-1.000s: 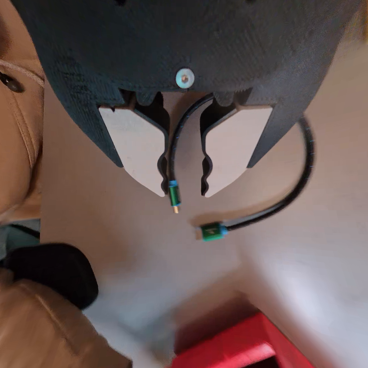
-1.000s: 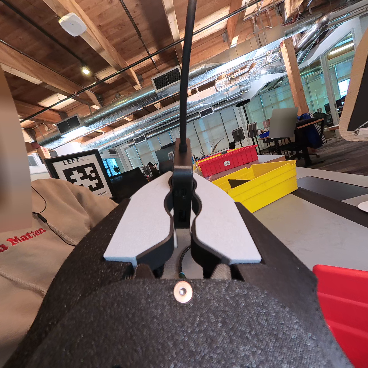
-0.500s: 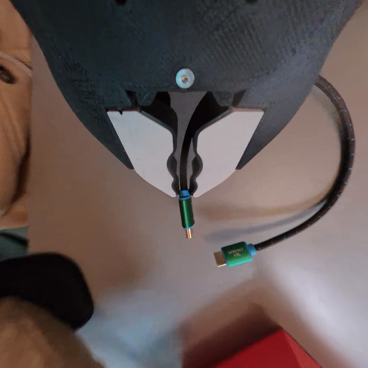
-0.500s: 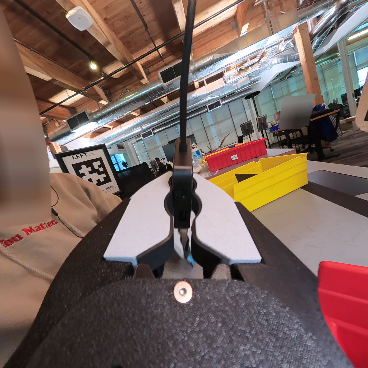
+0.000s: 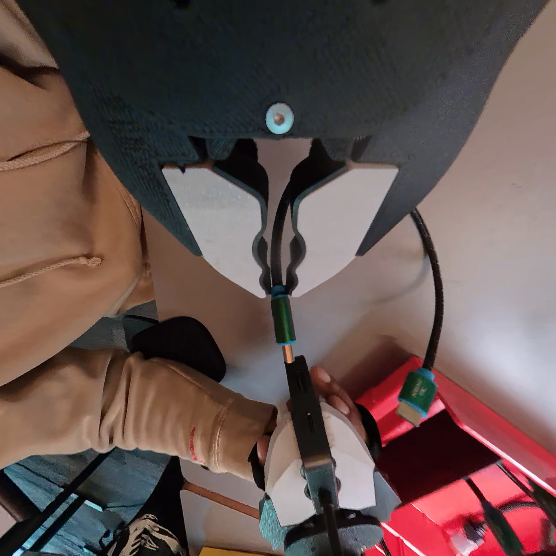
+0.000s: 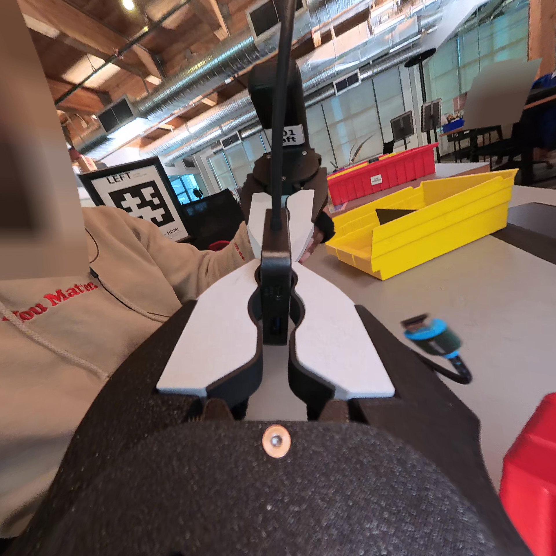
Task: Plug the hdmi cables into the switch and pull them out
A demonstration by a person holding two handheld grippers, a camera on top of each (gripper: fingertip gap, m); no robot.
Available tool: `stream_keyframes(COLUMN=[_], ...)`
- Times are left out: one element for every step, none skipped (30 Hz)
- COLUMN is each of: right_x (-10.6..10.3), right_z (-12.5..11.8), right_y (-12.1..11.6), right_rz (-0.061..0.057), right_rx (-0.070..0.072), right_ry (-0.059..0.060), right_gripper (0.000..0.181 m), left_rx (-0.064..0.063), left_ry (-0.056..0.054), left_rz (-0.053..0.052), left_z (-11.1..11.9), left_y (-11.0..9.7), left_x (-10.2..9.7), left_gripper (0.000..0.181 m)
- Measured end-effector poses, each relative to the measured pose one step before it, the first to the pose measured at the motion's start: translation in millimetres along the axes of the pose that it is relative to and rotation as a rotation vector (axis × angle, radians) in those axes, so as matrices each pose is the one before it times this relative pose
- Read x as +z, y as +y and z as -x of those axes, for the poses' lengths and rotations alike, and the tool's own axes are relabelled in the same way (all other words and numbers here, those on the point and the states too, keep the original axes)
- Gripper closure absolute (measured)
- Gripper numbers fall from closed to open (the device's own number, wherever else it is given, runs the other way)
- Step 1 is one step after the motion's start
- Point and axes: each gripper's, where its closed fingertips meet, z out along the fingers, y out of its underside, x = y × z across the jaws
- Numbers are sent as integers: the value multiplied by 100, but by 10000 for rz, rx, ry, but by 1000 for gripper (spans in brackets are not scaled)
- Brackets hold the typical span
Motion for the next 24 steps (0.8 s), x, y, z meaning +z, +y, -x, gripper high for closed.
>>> stream_keyframes(right_x=[126,130,127,129,127,111,86,66,57,65,67,89,91,91,61,26,16,-11,-9,-19,-21,-17,-4,11], right_z=[-188,-181,-135,-161,-170,-163,-147,-91,-41,-28,-16,-14,-7,-31,-26,-23,-30,-30,11,17,9,-17,-35,-45], right_y=[365,376,350,331,348,306,259,234,202,157,107,73,69,50,40,30,30,33,-14,-49,-36,-39,-2,55], right_rz=[206,197,161,144,151,128,96,91,81,60,25,2,-1,-5,-15,-8,7,12,-8,-30,-28,-26,-9,27], right_rx=[17,22,35,51,38,29,31,31,36,29,19,24,30,25,16,17,3,-14,-6,1,3,6,-4,-6], right_ry=[54,45,18,21,43,47,44,15,-9,-15,-13,-21,-23,-11,-9,-3,20,28,3,-5,-1,12,24,24], right_gripper=[168,168,168,168,168,168,168,168,168,168,168,169,169,169,169,169,168,168,169,169,169,168,168,168], left_rx=[-72,-79,-49,-46,-53,-34,-24,-33,-29,-27,-29,8,41,34,18,18,18,10,-3,-3,7,12,4,-7], left_ry=[88,7,8,48,50,16,13,29,10,-22,-38,-46,-46,-48,-14,2,1,-2,-1,-5,-11,7,37,18], left_rz=[143,165,104,34,21,56,25,-10,-39,-60,-36,20,48,34,12,-10,-18,-20,-18,-20,-24,-30,-49,-13], left_z=[150,240,225,160,156,188,168,113,110,132,111,75,23,6,-24,-60,-51,-33,-27,-12,-6,-29,-82,-38], left_y=[491,505,390,237,176,208,151,97,48,1,11,78,107,56,16,-23,-39,-43,-30,-36,-38,-54,-69,-38], left_x=[310,198,138,76,52,22,-1,-15,-77,-109,-114,-62,-18,-12,-12,-9,-17,-24,-13,2,-9,-11,-19,-10], left_gripper=[171,171,171,171,171,171,171,171,171,171,171,171,171,171,171,171,171,171,171,171,171,171,171,171])
